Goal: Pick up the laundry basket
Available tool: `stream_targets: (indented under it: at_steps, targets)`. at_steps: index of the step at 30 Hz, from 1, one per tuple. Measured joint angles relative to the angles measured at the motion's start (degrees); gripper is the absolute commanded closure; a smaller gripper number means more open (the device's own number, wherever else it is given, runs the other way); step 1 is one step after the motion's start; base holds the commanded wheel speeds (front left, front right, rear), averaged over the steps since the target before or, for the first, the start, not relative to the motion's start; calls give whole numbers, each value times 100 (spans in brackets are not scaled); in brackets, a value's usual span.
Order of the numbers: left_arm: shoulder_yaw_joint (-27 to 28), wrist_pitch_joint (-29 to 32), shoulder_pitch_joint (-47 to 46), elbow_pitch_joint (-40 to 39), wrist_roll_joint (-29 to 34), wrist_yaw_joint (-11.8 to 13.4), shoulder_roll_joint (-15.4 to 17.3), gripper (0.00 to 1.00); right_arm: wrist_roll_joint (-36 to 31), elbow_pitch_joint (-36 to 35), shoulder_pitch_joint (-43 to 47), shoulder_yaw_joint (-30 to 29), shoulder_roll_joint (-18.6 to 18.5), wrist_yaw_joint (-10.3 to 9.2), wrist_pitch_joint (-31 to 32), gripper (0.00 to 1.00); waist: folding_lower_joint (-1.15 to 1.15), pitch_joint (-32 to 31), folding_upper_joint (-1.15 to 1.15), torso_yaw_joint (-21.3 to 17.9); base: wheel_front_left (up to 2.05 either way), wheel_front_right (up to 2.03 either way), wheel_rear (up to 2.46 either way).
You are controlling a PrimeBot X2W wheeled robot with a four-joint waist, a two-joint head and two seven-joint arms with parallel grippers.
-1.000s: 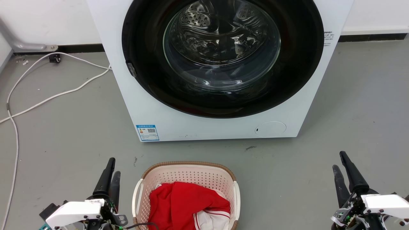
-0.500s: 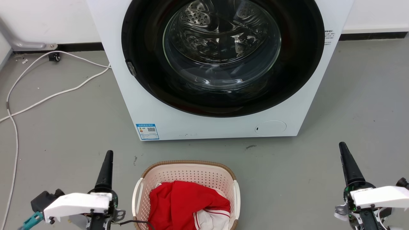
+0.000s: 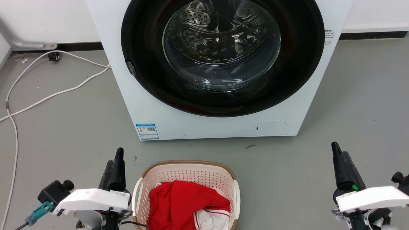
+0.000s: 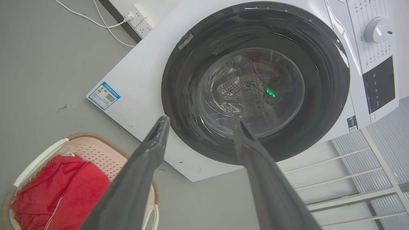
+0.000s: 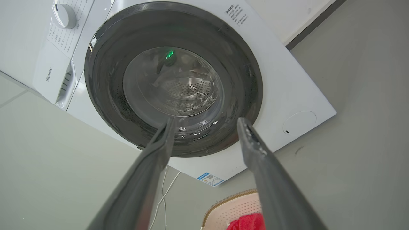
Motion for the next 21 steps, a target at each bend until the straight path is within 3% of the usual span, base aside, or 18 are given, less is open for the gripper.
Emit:
stream_targets:
  at_steps: [21]
  targets:
    - [-168,-400,133,-260,1585,103,5,0,-1813,-224,165,92,0,0,-401,0,0,10,0,9,0,0,0]
